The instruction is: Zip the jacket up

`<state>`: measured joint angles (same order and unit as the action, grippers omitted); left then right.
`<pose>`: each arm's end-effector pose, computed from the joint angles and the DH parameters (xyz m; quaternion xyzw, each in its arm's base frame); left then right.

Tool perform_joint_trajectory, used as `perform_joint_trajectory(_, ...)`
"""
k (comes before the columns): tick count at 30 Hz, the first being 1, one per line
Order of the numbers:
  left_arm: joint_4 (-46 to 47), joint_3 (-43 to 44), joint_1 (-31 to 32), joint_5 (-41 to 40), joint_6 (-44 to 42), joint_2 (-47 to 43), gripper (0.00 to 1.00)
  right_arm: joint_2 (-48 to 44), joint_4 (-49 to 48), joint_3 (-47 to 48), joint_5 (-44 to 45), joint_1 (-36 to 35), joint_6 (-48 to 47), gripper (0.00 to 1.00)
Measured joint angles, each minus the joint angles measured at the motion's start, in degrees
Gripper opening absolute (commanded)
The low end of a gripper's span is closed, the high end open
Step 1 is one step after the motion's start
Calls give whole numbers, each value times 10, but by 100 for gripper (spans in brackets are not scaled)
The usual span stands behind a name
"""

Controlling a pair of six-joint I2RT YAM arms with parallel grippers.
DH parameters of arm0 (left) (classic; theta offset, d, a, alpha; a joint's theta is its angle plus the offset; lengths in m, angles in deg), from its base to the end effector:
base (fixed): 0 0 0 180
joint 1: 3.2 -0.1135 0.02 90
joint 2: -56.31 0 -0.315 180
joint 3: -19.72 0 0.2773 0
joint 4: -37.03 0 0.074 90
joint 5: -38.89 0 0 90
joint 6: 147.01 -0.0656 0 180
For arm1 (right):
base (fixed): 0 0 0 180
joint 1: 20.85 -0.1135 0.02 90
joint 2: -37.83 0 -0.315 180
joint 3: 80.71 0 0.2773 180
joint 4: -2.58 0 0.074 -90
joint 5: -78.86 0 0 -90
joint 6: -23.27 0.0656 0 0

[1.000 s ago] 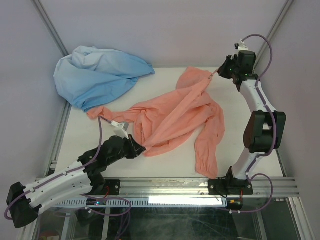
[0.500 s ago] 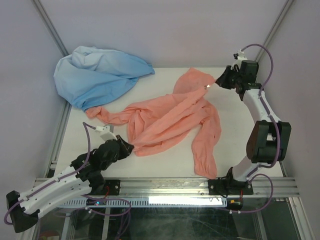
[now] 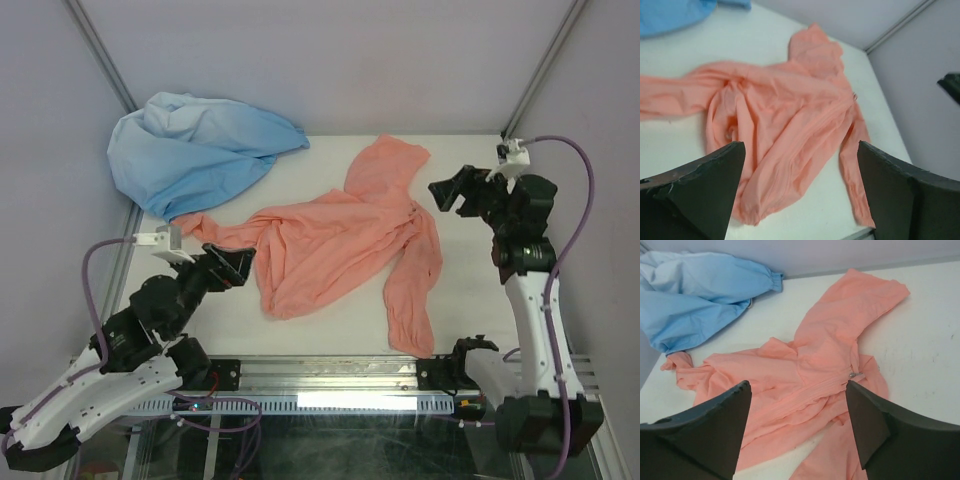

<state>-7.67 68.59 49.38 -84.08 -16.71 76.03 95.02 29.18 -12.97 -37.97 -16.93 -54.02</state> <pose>0.0830 -0.0498 0.3203 -0.0890 0.7775 -0.2647 0.5635 0.2507 0.0125 0.3924 -0.0257 0.7891 0.2296 0.5691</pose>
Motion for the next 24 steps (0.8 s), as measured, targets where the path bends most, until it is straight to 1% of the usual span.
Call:
perform_joint_trajectory(1, 8, 15, 0, -6, -20, -4, 99, -33, 1, -13, 7, 0, 3, 99)
perform_joint_trajectory(4, 41, 47, 0, -27, -85, -19, 99, -134, 2, -56, 31, 0, 7, 99)
perform_joint_trajectory(6, 68, 52, 0, -38, -125, -30, 99, -194, 3, -82, 50, 0, 8, 100)
perform_joint_trajectory(8, 94, 51, 0, -54, -163, -41, 99, -248, 4, -106, 69, 0, 10, 99)
perform_joint_trajectory(11, 124, 45, 0, -72, -200, -56, 99, -305, 3, -139, 91, 0, 10, 100)
perform_joint_trajectory(15, 138, 23, 0, -91, -212, -85, 99, -351, -1, -185, 120, 0, 12, 99)
perform_joint_trajectory(20, 137, 8, 0, -110, -213, -113, 99, -362, -1, -204, 155, 0, 18, 100)
perform_joint_trajectory(24, 138, 7, 0, -120, -213, -116, 99, -366, -1, -205, 167, 0, 20, 99)
